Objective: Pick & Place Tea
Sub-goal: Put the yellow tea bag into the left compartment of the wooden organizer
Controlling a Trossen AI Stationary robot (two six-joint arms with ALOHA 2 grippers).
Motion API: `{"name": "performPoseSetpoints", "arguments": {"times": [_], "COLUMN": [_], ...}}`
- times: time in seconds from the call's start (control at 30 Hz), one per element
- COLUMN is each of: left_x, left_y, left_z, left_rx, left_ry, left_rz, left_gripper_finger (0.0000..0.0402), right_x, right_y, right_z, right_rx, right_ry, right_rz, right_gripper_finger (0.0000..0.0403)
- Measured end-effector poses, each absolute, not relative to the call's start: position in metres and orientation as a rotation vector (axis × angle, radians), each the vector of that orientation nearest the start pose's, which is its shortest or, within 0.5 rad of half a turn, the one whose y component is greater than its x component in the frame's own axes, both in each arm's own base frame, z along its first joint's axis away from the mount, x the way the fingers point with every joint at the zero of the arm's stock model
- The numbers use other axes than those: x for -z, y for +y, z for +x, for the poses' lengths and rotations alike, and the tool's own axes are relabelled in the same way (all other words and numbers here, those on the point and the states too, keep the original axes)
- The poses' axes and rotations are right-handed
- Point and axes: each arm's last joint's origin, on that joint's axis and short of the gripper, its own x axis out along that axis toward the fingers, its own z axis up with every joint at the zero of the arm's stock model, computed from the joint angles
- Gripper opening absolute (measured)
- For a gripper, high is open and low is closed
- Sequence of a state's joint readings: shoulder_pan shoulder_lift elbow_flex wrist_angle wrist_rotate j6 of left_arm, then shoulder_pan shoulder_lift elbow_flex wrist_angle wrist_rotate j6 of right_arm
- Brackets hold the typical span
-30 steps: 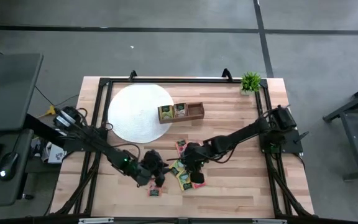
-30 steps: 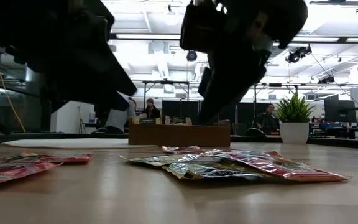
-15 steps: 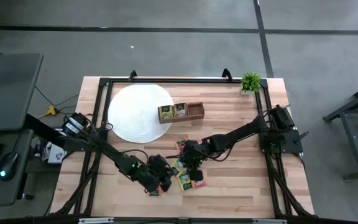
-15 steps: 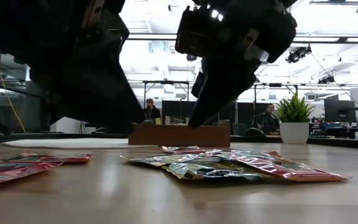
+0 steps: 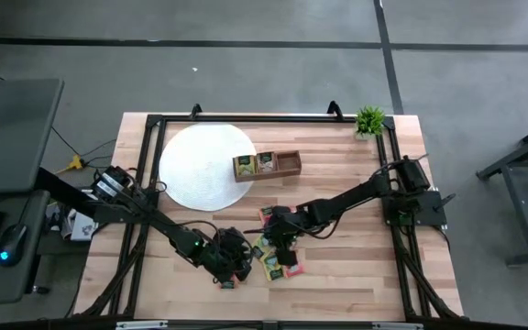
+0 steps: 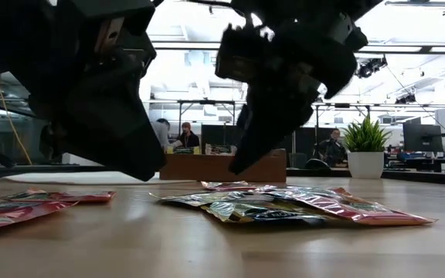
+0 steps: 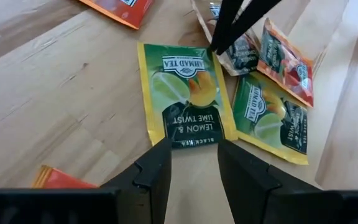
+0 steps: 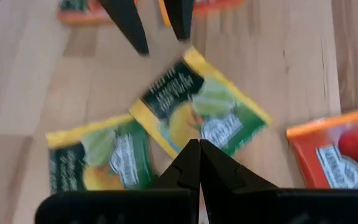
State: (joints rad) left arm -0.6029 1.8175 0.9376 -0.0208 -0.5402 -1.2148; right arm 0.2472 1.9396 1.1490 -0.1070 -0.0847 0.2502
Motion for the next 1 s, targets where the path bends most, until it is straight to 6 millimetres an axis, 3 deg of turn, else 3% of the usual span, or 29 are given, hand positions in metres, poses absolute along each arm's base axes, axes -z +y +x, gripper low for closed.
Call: {"name": "performPoseSetpoints", "arguments": {"times": [0.6,1.0], "left_x": [-0.133,-0.129], "left_y": [-0.180,-0.175], "left_z": [0.288,0.285], "left_rx": [-0.432,-0.529], "left_ry": [0.695,0.733], "left_rz": [-0.664,-0.803], "left_gripper_finger": [0.0129,0.0129], "right_x": [-0.125,-0.116], "right_y": [0.098,0.098], "right_z": [0.379,0.381], "right_rx": [-0.202,-0.214], "right_ry": [0.980,0.997], "right_rz": [0.165,0.187], "right_gripper_finger": [0.0000,0.0000]}}
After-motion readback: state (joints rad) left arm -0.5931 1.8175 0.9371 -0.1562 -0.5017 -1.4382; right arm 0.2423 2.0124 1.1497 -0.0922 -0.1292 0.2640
